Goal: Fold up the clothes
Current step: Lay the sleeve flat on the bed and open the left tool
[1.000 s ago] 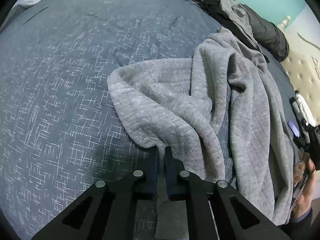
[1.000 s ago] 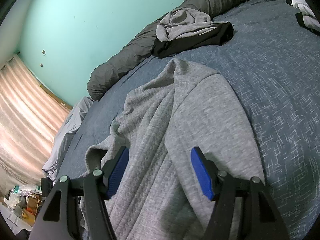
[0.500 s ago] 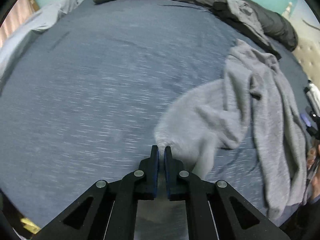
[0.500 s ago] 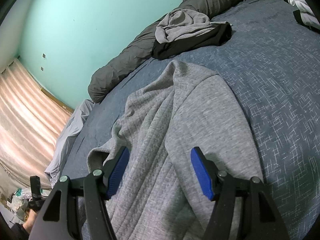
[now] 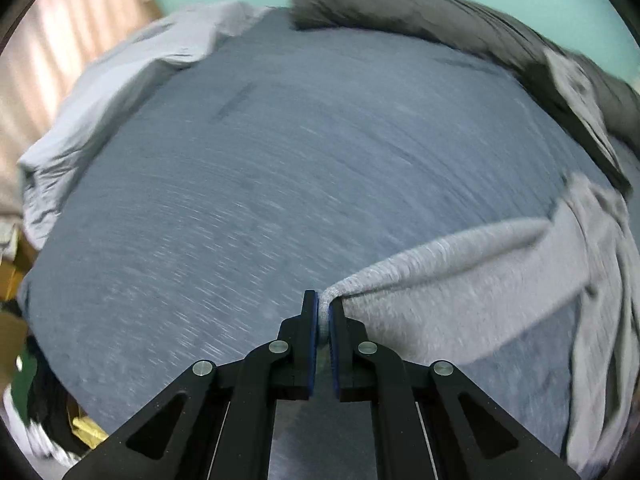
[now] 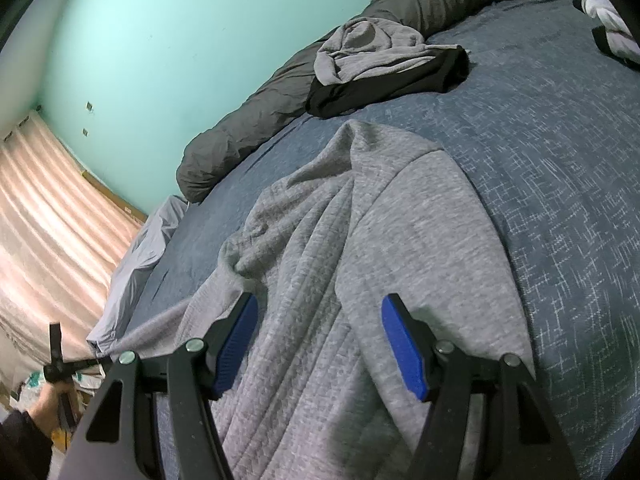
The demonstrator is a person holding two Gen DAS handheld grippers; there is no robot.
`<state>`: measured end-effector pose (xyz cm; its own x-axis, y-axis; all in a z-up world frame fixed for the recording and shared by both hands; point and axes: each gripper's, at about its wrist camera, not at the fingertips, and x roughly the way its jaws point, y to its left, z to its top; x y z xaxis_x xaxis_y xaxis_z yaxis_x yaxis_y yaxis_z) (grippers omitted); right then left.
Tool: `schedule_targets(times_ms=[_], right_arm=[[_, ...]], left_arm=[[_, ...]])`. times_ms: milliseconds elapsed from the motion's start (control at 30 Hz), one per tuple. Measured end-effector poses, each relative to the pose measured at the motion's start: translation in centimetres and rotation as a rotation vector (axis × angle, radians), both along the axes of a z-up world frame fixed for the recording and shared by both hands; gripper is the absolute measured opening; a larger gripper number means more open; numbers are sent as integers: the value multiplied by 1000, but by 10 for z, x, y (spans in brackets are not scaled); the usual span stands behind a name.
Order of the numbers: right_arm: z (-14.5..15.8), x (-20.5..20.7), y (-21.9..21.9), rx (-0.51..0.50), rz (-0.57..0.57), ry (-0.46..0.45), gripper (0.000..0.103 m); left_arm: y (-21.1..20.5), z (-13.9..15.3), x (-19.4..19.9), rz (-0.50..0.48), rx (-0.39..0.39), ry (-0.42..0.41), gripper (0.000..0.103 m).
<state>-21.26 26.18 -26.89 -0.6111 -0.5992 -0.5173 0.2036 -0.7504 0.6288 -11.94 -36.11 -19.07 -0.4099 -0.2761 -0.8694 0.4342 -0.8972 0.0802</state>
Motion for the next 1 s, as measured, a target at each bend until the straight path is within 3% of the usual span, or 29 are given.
schedule_targets(times_ms=[67, 167, 300, 400, 633, 767, 900, 1000], right_arm=[[0, 0, -2, 8, 8, 5, 65], [-2, -1, -2, 15, 8, 3, 65], [-5, -2, -6, 33, 14, -4, 65], [-4, -3, -8, 46, 19, -2, 65], [19, 7, 2, 64, 2, 40, 65], [38, 19, 21, 80, -33, 61, 65], [42, 35, 55, 96, -77, -4, 65], [40, 47, 70, 168, -64, -58, 65]], left_arm=[[-15, 0, -5, 42, -11, 6, 5], [-30, -21, -12, 68, 60, -30, 8], [-30, -36, -4, 85, 70, -11, 15], [-28, -36, 4, 76, 52, 3, 30], [-28, -21, 38, 82, 146, 83, 39], [7, -22, 51, -20, 197, 101, 40], [55, -23, 61, -125, 258, 141, 42], [94, -26, 65, -198, 307, 180, 45]])
